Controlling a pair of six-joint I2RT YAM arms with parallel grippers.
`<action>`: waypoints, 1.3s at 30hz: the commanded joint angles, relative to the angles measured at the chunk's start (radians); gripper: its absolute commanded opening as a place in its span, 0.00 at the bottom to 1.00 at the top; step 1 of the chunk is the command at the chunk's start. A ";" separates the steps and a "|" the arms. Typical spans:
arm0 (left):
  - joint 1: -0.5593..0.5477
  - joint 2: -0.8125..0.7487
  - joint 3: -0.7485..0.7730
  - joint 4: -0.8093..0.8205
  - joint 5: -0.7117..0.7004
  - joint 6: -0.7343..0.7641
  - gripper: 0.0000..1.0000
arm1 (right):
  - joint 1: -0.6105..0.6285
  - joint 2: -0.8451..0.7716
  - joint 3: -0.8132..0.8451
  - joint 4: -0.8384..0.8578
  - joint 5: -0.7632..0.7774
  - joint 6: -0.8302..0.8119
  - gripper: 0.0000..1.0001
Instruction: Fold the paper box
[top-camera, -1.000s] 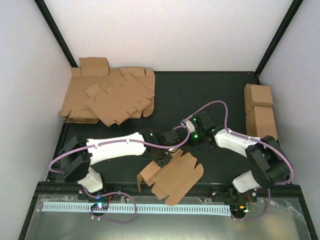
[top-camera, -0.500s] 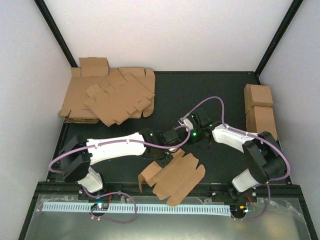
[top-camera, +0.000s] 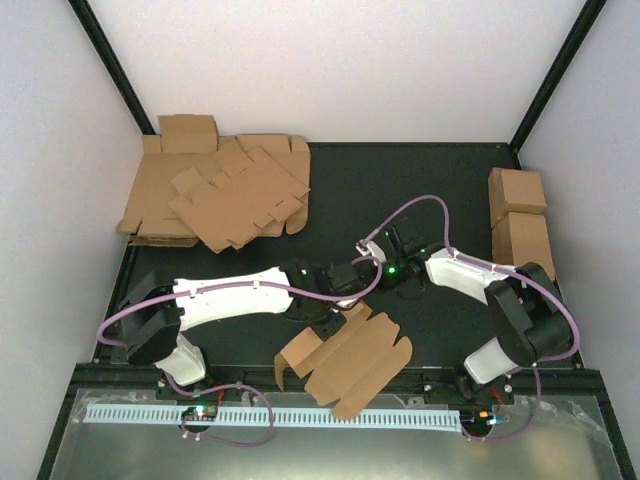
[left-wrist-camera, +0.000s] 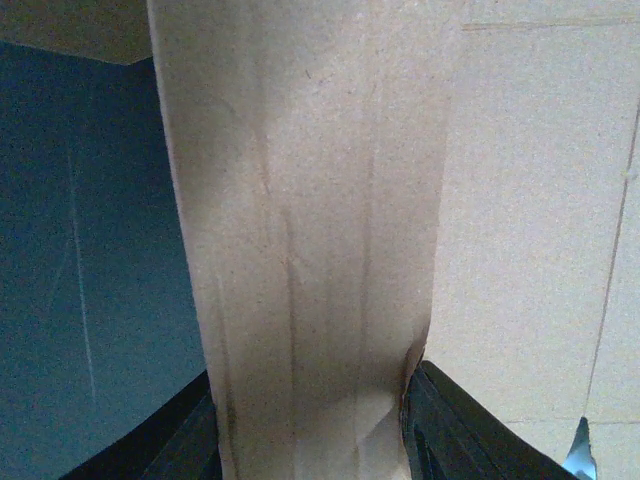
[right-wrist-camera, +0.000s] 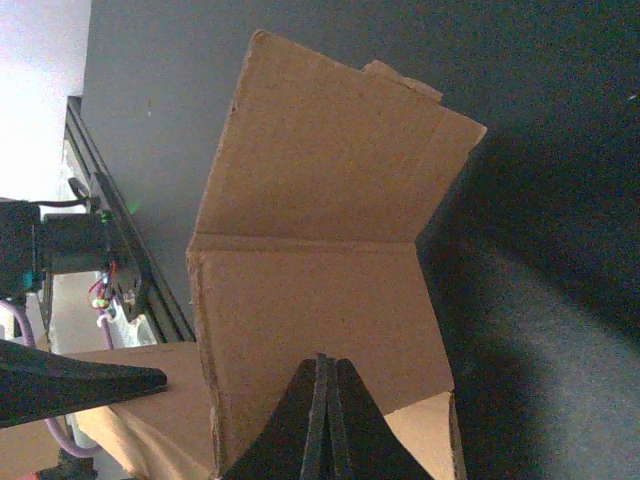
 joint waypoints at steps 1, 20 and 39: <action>0.002 -0.003 0.021 0.086 -0.023 0.020 0.45 | 0.016 -0.024 -0.007 -0.045 -0.137 0.017 0.02; 0.002 0.001 0.026 0.062 -0.040 0.017 0.45 | -0.063 -0.328 -0.089 0.021 0.553 0.007 0.14; 0.001 -0.016 0.033 0.030 -0.064 0.035 0.45 | -0.118 -0.286 0.070 -0.103 0.368 -0.355 0.68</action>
